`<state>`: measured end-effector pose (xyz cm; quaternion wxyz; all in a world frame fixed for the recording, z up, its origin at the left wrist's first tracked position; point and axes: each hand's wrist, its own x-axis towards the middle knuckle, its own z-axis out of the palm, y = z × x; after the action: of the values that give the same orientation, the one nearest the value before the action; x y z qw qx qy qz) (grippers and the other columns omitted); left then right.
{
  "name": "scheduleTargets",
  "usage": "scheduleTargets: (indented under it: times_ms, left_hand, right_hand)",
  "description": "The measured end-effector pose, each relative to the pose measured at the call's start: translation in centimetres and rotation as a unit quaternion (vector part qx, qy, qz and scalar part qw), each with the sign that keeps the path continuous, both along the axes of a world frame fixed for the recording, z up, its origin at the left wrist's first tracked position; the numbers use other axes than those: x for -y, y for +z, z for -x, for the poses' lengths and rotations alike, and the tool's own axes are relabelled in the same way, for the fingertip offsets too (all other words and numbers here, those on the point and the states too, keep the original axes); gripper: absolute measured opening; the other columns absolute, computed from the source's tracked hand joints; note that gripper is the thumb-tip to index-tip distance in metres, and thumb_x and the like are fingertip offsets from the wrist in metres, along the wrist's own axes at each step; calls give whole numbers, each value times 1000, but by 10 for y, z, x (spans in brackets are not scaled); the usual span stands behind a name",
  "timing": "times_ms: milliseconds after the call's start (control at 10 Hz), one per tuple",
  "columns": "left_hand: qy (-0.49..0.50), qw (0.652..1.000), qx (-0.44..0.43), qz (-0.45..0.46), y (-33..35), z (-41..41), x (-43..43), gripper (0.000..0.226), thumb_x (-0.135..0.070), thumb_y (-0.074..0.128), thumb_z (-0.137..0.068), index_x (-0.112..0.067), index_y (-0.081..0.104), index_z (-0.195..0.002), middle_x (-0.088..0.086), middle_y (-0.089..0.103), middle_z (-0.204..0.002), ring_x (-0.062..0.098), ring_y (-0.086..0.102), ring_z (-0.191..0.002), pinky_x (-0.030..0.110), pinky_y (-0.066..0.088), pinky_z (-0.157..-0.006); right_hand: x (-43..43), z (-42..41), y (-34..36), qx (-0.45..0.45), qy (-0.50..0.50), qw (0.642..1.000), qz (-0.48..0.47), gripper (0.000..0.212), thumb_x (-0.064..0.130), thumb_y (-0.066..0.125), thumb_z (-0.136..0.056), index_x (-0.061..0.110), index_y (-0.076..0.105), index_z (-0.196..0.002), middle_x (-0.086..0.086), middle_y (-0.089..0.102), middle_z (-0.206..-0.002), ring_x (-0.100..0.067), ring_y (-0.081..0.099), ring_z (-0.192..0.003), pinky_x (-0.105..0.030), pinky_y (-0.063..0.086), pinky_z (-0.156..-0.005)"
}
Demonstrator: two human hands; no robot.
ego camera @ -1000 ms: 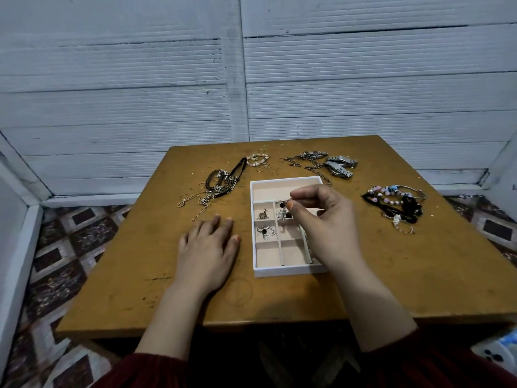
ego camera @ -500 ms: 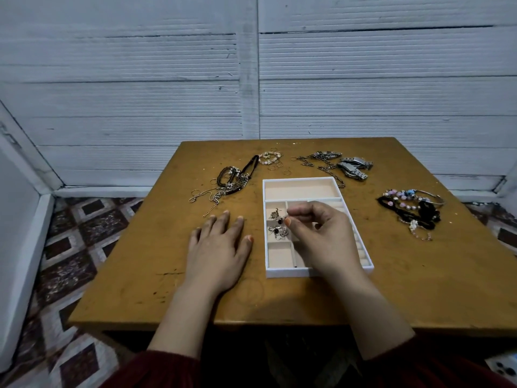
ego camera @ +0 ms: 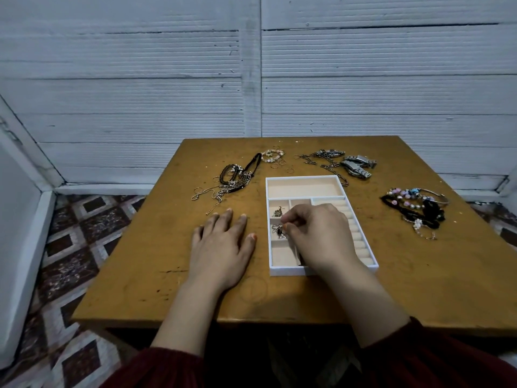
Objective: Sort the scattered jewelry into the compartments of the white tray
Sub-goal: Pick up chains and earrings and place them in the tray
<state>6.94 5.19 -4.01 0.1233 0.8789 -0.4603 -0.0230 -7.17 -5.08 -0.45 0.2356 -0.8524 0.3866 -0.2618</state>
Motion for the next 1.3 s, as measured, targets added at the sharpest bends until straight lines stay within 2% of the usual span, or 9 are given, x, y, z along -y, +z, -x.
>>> scheduleTargets:
  times_ms: [100,200,500,1100,1200,1300]
  left_hand:
    - [0,1000,0,2,0,0,0,55,-56,27,-96,-37,25,-148,-7,15,-159,17,8,-146,43,8,-115]
    - [0,1000,0,1,-1,0,0,56,-56,27,-96,-37,25,-148,-7,15,-159,17,7,-146,43,8,-115]
    - [-2,1000,2,2,-3,-1,0,56,-57,27,-95,-37,25,-148,-7,15,-159,17,8,-146,44,9,-115]
    - [1,1000,0,12,-3,-1,0,55,-56,28,-96,-37,26,-147,-7,17,-158,18,9,-146,43,10,-115]
    - [1,1000,6,17,-2,0,0,55,-56,29,-95,-36,29,-146,-6,19,-158,18,11,-145,43,11,-115]
    - [6,999,6,39,-3,1,0,51,-54,34,-95,-35,37,-142,-6,28,-154,19,18,-143,41,16,-113]
  right_hand:
    - [2,0,2,-47,6,998,32,16,26,59,-89,31,67,-101,11,67,-90,-16,52,-101,-32,41,-90]
    - [5,-4,2,-77,14,995,55,22,27,57,-89,30,65,-108,7,70,-97,-19,51,-104,-34,39,-92]
    - [10,-12,3,-142,24,983,114,23,28,52,-91,32,66,-109,8,69,-101,-19,50,-109,-34,38,-91]
    - [12,-8,5,-93,8,993,71,20,26,54,-92,33,66,-105,11,69,-95,-17,49,-106,-31,33,-86]
    - [9,-9,6,-57,14,997,42,22,23,56,-89,33,65,-106,14,68,-90,-17,52,-103,-31,39,-89]
    - [5,-11,7,28,38,999,-28,21,23,62,-85,34,64,-103,17,65,-84,-15,61,-91,-43,50,-85]
